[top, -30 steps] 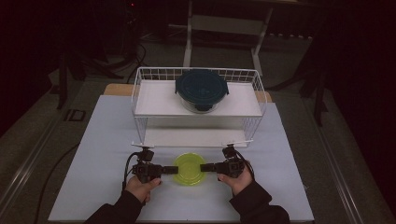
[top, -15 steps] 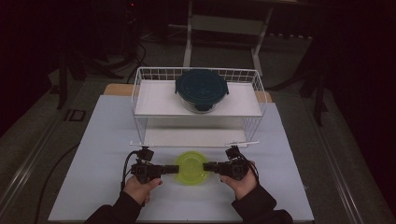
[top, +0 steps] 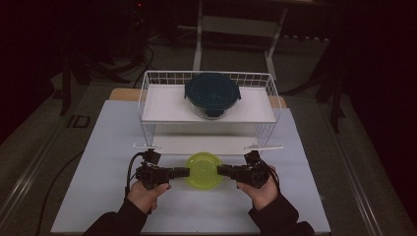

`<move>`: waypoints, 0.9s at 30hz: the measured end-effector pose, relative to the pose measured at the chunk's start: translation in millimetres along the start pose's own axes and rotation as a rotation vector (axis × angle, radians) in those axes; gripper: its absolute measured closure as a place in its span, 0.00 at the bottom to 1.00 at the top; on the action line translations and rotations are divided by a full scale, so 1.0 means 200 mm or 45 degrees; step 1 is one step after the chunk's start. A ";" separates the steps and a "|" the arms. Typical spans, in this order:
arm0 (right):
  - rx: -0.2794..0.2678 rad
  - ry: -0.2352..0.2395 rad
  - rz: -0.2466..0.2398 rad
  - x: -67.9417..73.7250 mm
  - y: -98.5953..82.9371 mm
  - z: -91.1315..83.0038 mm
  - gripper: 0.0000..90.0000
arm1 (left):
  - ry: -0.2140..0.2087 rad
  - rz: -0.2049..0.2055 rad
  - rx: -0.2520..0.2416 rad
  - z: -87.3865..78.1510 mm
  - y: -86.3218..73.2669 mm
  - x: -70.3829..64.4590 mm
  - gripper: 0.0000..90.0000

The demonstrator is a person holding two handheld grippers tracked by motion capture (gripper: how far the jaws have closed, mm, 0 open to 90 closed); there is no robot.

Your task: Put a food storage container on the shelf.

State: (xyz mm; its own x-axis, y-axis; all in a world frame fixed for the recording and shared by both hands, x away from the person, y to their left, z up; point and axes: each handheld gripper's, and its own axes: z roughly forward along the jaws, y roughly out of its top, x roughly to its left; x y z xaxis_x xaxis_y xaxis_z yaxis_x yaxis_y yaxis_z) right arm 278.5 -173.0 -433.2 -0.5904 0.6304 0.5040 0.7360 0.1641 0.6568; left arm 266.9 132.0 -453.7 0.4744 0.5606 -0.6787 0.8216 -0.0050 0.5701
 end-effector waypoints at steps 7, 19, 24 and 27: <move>-0.060 0.012 -0.046 0.06 0.06 -0.07 0.89 | -0.021 0.042 -0.034 -0.06 0.07 -0.07 0.89; -0.150 0.005 -0.116 0.18 0.19 -0.21 0.90 | -0.030 0.148 -0.086 -0.16 0.20 -0.22 0.89; -0.178 0.004 -0.139 0.22 0.24 -0.27 0.90 | -0.043 0.173 -0.100 -0.20 0.26 -0.28 0.89; -0.199 0.002 -0.148 0.24 0.27 -0.30 0.90 | -0.049 0.182 -0.106 -0.22 0.31 -0.31 0.89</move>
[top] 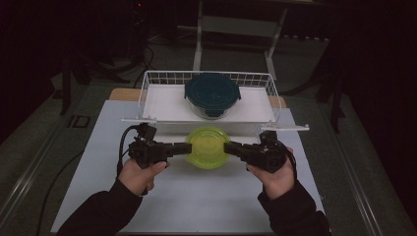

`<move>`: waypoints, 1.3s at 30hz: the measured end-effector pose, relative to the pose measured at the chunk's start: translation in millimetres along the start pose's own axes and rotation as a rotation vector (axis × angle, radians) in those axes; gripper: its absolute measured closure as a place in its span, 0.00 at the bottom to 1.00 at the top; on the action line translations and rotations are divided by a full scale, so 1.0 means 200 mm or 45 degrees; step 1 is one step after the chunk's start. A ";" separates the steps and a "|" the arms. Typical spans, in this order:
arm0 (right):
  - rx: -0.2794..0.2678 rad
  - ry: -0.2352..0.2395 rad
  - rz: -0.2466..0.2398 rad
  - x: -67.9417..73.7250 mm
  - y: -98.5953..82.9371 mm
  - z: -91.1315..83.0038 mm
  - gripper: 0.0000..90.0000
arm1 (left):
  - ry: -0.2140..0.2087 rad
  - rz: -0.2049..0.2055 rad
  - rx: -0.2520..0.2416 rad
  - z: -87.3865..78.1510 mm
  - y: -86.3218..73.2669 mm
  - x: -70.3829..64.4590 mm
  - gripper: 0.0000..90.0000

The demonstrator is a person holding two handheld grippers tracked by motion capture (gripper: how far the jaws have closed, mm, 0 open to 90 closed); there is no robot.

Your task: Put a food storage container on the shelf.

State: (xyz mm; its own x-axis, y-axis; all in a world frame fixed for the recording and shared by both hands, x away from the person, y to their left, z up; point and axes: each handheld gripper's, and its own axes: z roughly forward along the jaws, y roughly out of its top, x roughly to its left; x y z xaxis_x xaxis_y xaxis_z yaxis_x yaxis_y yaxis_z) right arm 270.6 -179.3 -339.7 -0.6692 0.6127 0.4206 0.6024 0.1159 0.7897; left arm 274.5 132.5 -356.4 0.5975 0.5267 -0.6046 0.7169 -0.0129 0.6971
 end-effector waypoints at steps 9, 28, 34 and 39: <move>-0.071 0.006 -0.029 0.06 0.15 -0.07 0.90 | -0.009 0.067 -0.057 -0.06 0.16 -0.09 0.89; -0.132 0.006 -0.038 0.04 0.47 -0.10 0.90 | 0.026 0.096 -0.091 -0.10 0.48 -0.16 0.89; -0.148 -0.012 -0.020 0.00 0.56 -0.10 0.90 | 0.035 0.083 -0.090 -0.07 0.59 -0.14 0.89; -0.139 -0.020 0.016 -0.06 0.63 -0.07 0.90 | 0.062 0.062 -0.084 -0.03 0.66 -0.11 0.89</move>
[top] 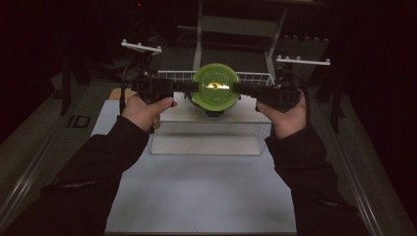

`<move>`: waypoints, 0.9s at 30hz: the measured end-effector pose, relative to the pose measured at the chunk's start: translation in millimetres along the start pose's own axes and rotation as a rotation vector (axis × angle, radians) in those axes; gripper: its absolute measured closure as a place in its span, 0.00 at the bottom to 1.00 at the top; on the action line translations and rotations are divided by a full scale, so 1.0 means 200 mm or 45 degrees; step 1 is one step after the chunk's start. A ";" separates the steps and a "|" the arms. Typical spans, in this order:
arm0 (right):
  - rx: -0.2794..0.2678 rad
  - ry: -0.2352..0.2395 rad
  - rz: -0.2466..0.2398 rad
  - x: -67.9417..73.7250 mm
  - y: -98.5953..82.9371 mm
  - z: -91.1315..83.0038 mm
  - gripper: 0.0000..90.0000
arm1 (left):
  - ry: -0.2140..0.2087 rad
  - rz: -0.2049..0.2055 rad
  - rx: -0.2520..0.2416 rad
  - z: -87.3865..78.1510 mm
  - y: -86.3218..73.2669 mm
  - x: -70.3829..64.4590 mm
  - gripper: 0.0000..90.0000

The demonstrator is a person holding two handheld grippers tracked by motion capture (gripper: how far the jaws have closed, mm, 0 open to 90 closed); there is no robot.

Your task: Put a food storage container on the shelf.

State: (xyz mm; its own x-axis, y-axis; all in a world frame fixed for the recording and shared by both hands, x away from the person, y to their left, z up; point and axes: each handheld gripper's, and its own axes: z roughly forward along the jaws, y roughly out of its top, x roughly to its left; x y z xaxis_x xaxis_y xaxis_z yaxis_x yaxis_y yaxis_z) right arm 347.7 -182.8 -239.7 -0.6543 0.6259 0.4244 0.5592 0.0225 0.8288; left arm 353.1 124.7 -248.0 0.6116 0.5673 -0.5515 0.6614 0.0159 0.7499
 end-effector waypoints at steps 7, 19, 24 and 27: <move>0.019 -0.016 0.047 -0.07 0.05 0.05 0.90 | 0.000 -0.069 0.009 0.05 0.04 0.06 0.89; 0.072 0.002 0.163 -0.17 0.06 0.11 0.89 | -0.008 -0.132 0.015 0.10 0.04 0.12 0.87; 0.078 0.005 0.196 -0.19 0.07 0.13 0.88 | -0.039 -0.181 0.017 0.12 0.05 0.15 0.83; 0.075 -0.004 0.192 -0.19 0.08 0.14 0.84 | -0.039 -0.184 0.015 0.13 0.05 0.15 0.76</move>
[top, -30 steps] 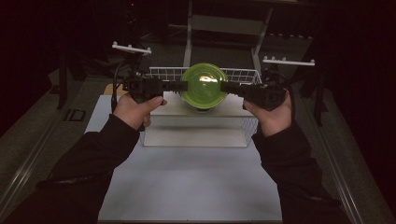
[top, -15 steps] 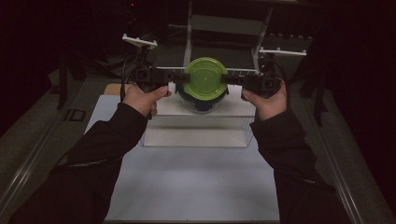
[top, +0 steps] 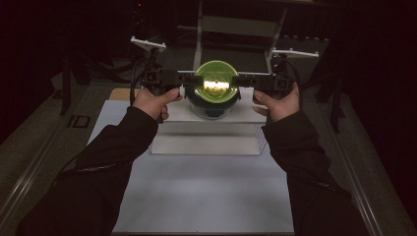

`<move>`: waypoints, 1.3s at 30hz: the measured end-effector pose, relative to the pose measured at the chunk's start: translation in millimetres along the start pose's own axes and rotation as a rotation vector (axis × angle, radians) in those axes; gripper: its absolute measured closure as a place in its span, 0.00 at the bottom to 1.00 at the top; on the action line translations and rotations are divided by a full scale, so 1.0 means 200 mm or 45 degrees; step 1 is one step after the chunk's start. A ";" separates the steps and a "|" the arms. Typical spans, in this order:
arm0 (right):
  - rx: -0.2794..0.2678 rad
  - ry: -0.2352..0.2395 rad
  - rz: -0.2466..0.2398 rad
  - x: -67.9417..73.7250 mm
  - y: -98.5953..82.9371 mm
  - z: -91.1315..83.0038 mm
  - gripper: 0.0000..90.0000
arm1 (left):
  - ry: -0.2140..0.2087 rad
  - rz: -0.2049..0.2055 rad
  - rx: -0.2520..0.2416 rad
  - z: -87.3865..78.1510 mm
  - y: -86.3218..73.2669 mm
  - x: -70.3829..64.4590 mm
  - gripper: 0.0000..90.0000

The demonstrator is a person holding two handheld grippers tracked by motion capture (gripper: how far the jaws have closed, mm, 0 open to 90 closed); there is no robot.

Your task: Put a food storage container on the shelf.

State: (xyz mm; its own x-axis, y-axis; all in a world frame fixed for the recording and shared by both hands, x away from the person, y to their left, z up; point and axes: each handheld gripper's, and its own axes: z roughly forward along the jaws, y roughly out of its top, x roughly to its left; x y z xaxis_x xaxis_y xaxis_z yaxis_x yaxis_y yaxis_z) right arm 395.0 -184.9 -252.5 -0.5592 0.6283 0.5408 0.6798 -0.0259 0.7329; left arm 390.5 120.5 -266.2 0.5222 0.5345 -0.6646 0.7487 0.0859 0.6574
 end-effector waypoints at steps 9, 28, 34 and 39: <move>-0.029 -0.117 -0.032 -0.03 0.05 0.04 0.75 | 0.050 -0.012 -0.037 0.03 0.02 0.02 0.74; -0.064 -0.124 -0.127 -0.01 0.07 0.08 0.40 | 0.088 0.110 -0.131 0.00 0.03 0.03 0.40; -0.063 -0.086 -0.181 0.00 0.05 0.06 0.28 | 0.050 0.193 -0.167 -0.04 -0.02 0.01 0.29; -0.059 -0.030 -0.218 0.02 0.02 0.03 0.23 | 0.054 0.320 -0.150 -0.07 -0.06 0.01 0.16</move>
State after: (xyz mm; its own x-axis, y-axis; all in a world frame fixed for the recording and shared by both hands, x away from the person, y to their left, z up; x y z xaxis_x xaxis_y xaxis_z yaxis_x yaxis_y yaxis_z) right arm 398.6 -178.3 -250.2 -0.6534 0.6447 0.3968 0.5524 0.0477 0.8322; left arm 376.4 131.8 -270.6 0.6659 0.5861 -0.4617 0.5441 0.0420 0.8380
